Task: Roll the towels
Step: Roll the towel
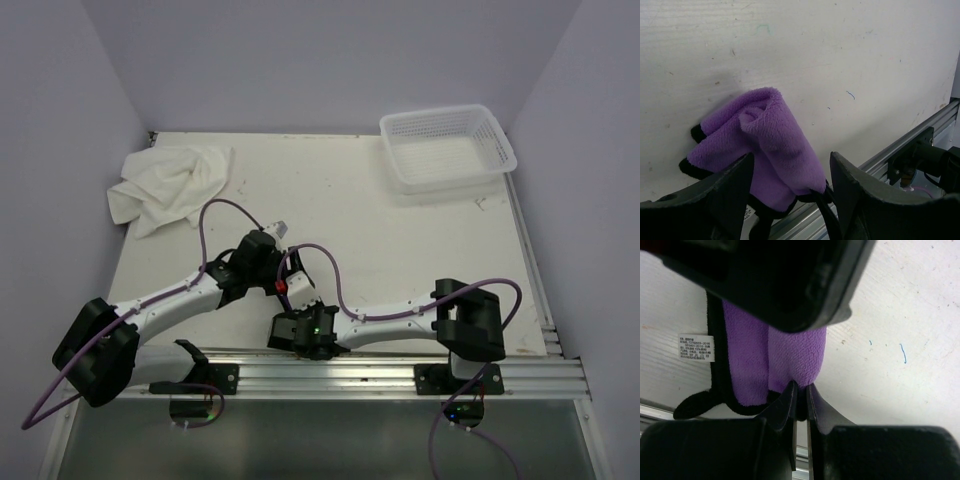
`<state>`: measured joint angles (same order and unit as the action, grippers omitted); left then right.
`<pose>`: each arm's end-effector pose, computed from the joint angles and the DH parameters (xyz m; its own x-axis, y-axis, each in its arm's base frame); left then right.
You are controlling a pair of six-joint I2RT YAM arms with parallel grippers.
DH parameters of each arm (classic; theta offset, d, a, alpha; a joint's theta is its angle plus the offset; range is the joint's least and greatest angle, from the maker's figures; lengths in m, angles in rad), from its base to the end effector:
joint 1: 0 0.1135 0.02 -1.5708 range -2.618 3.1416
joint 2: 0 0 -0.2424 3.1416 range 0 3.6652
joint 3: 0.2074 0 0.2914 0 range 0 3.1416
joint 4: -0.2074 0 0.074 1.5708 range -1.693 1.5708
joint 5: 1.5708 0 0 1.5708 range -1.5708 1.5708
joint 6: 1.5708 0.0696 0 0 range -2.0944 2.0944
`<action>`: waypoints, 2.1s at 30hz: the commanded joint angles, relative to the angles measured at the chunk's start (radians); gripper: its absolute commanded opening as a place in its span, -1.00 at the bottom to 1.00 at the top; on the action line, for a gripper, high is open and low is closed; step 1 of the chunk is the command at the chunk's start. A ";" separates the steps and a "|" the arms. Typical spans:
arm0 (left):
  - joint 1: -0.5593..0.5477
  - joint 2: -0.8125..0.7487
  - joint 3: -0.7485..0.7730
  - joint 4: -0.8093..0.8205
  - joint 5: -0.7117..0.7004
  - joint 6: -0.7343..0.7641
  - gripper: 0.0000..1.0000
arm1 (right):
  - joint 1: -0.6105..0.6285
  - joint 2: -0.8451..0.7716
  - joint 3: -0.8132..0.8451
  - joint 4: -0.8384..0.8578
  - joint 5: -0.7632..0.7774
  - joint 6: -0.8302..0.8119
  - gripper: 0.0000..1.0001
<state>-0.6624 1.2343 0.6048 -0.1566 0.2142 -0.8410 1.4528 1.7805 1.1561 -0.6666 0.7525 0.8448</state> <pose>0.2323 -0.1999 0.1224 -0.9082 -0.2153 -0.3590 0.0638 0.7765 -0.6269 0.0910 0.3632 0.1126 -0.6006 -0.4292 -0.6746 -0.3819 0.8952 -0.2296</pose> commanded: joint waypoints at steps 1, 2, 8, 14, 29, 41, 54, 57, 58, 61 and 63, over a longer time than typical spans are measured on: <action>-0.005 0.004 0.041 -0.012 -0.021 0.036 0.31 | 0.007 0.011 0.039 -0.051 0.062 0.027 -1.00; -0.008 0.011 0.039 -0.012 -0.022 0.037 0.31 | 0.007 0.019 0.042 -0.056 0.064 0.028 -1.00; -0.009 0.028 0.039 -0.014 -0.044 0.045 0.29 | 0.015 0.045 0.070 -0.088 0.079 0.028 -1.00; -0.011 0.040 0.046 -0.012 -0.052 0.048 0.22 | 0.026 0.076 0.097 -0.122 0.103 0.034 -1.00; -0.019 0.047 0.047 -0.021 -0.113 0.049 -0.18 | 0.034 0.115 0.128 -0.157 0.122 0.043 -1.00; -0.020 0.070 0.052 -0.003 -0.141 0.045 -0.48 | 0.037 0.120 0.131 -0.168 0.133 0.037 -1.00; -0.022 0.097 -0.042 0.094 -0.156 0.007 -0.89 | 0.052 0.131 0.129 -0.176 0.130 0.022 -1.00; -0.022 0.097 -0.059 0.094 -0.167 -0.004 -0.95 | 0.057 0.131 0.131 -0.183 0.130 0.025 -1.00; -0.022 0.097 -0.063 0.092 -0.171 -0.013 -0.97 | 0.057 0.131 0.131 -0.183 0.130 0.027 -1.00; -0.022 0.082 -0.094 0.107 -0.179 -0.044 -0.99 | 0.063 0.132 0.129 -0.188 0.127 0.037 -1.00; -0.022 0.065 -0.131 0.134 -0.187 -0.059 -1.00 | 0.066 0.134 0.126 -0.185 0.122 0.045 -1.00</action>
<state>-0.6834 1.3190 0.5243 -0.0536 0.0952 -0.8692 1.5009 1.9068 1.2625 -0.8074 0.8555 0.8536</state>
